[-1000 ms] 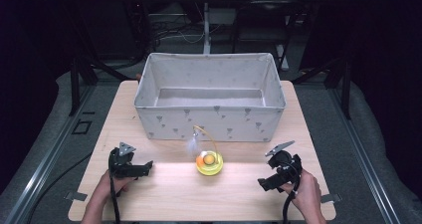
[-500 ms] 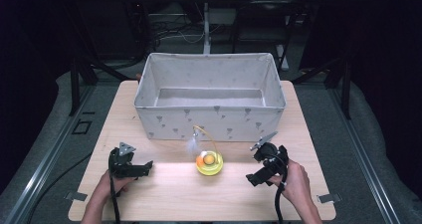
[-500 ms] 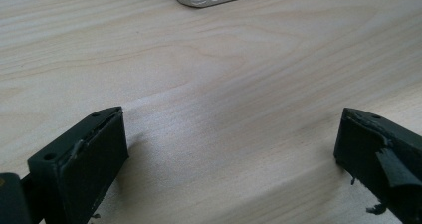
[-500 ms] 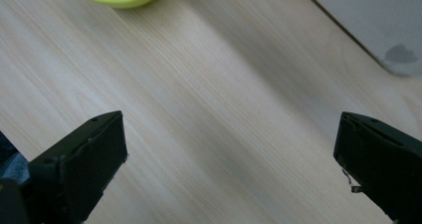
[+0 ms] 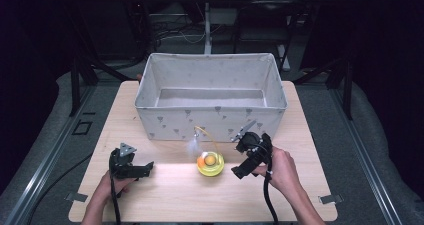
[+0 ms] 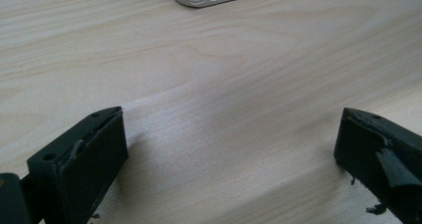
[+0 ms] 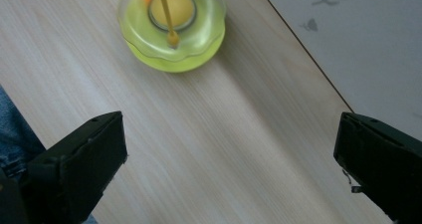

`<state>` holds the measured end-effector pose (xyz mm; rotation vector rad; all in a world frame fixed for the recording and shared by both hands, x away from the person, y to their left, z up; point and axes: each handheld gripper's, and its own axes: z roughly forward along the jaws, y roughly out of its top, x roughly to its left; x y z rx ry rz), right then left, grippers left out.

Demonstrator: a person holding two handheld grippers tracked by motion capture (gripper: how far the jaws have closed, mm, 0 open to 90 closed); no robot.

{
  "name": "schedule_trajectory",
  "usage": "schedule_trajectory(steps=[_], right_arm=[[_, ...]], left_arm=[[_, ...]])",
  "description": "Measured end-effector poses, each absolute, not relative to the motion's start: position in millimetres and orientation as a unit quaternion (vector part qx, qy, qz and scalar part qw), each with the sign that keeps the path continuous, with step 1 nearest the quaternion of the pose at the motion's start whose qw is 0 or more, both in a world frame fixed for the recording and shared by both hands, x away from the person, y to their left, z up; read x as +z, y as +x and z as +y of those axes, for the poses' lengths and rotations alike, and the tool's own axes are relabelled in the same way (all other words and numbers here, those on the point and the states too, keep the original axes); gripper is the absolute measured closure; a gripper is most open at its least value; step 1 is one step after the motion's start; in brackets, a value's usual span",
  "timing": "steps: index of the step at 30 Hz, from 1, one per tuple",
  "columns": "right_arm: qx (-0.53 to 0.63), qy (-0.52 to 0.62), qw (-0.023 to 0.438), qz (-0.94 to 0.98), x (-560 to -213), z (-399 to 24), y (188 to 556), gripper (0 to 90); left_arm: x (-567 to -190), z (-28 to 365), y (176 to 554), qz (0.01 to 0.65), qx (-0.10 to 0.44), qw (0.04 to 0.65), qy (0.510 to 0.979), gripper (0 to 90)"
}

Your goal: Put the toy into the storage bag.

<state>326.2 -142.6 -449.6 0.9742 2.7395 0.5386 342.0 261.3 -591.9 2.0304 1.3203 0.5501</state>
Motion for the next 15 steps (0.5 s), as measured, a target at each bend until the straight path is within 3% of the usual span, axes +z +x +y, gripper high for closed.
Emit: schedule_trajectory(steps=[15], right_arm=[[0.170,0.275,0.096,0.941,-434,-101,341,0.1]], left_arm=[[-592,261,342,0.498,0.209,0.324,0.777,0.1]])
